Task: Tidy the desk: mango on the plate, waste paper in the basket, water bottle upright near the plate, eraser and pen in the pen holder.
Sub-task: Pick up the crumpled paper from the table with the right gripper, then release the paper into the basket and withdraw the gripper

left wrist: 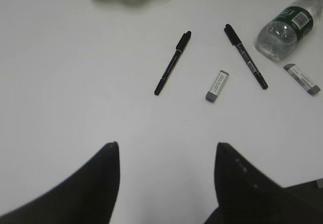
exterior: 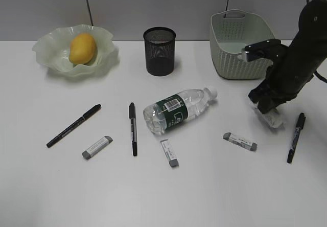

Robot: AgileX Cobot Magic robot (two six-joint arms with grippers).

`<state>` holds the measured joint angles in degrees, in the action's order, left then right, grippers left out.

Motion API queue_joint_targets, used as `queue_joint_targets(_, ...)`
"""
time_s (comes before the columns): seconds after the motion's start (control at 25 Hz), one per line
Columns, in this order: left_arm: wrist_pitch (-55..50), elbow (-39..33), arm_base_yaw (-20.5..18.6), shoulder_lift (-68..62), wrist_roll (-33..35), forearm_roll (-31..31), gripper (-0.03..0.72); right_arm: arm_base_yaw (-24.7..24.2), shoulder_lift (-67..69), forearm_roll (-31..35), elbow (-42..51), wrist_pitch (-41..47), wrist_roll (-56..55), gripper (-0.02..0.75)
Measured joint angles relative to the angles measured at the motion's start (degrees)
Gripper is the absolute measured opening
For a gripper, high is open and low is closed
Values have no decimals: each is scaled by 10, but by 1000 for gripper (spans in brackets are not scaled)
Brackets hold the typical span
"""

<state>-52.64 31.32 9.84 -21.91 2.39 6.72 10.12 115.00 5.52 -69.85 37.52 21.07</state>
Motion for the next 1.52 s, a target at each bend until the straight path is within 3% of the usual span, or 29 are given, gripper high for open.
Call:
queue_joint_targets(0.24, 0, 0, 0, 0, 0, 0, 454, 0, -39, 40, -100, 89, -2, 78)
queue_joint_targets(0.4, 0, 0, 0, 0, 0, 0, 454, 0, -49, 46, -201, 87, -7, 78)
queue_joint_targets(0.56, 0, 0, 0, 0, 0, 0, 454, 0, -48, 47, -268, -1, -11, 78)
queue_joint_targets(0.76, 0, 0, 0, 0, 0, 0, 454, 0, -15, 48, -281, -126, -30, 78)
queue_joint_targets(1.0, 0, 0, 0, 0, 0, 0, 454, 0, 65, 48, -281, -189, -33, 103)
queue_joint_targets(1.12, 0, 0, 0, 0, 0, -2, 454, 0, 96, 48, -281, -194, -33, 202)
queue_joint_targets(1.32, 0, 0, 0, 0, 0, -2, 454, 0, 103, 49, -281, -196, -33, 567)
queue_joint_targets(1.4, 0, 0, 0, 0, 0, -2, 454, 0, 102, 52, -284, -188, -33, 626)
queue_joint_targets(1.52, 0, 0, 0, 0, 0, -2, 454, 0, 88, 54, -298, -124, -33, 631)
